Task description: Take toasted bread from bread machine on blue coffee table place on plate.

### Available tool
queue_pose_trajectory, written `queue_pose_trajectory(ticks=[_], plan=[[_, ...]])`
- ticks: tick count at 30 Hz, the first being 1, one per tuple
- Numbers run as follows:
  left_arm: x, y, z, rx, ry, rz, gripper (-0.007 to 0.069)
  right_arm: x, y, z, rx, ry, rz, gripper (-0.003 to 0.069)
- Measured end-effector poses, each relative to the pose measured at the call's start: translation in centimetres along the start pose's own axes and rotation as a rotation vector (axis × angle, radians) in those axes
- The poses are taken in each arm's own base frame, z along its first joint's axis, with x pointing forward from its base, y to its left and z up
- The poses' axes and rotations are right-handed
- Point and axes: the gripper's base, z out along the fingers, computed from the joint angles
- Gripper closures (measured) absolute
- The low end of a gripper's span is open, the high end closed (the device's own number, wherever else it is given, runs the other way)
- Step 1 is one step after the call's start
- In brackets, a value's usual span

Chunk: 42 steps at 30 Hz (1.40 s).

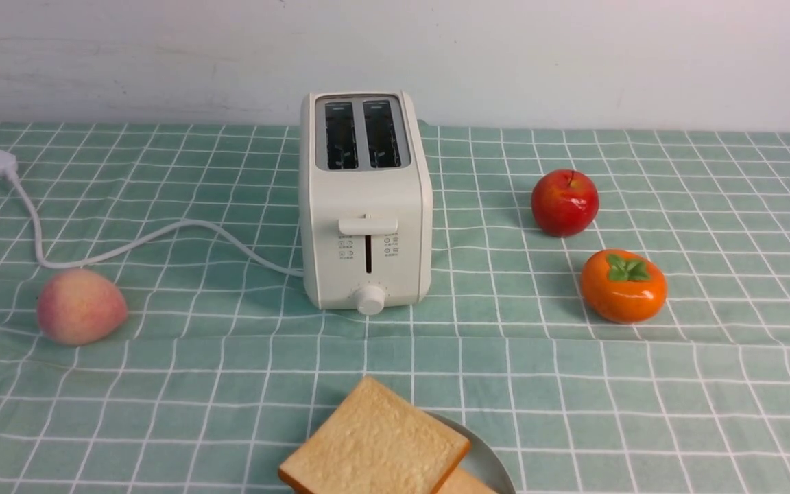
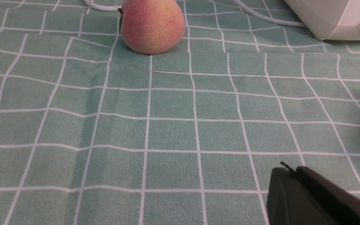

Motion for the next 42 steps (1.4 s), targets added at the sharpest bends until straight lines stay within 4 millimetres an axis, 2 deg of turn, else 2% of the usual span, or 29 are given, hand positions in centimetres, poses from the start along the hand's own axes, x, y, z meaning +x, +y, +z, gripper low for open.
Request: queue_pose_trajectory(ticks=[27,36,42], plan=[[0.0,0.0,0.0,0.0,-0.001,0.0,0.0587,0.0,0.0,0.0,0.006,-0.001,0.002,0.0589],[0.0,0.0,0.0,0.001,-0.001,0.0,0.0586,-0.1,-1.0,-0.7,0.292,-0.049,0.061,0.0575],[0.0,0.0,0.0,0.001,-0.001,0.0,0.0581,0.0,-1.2,-0.9,0.355,-0.058,0.073,0.0573]])
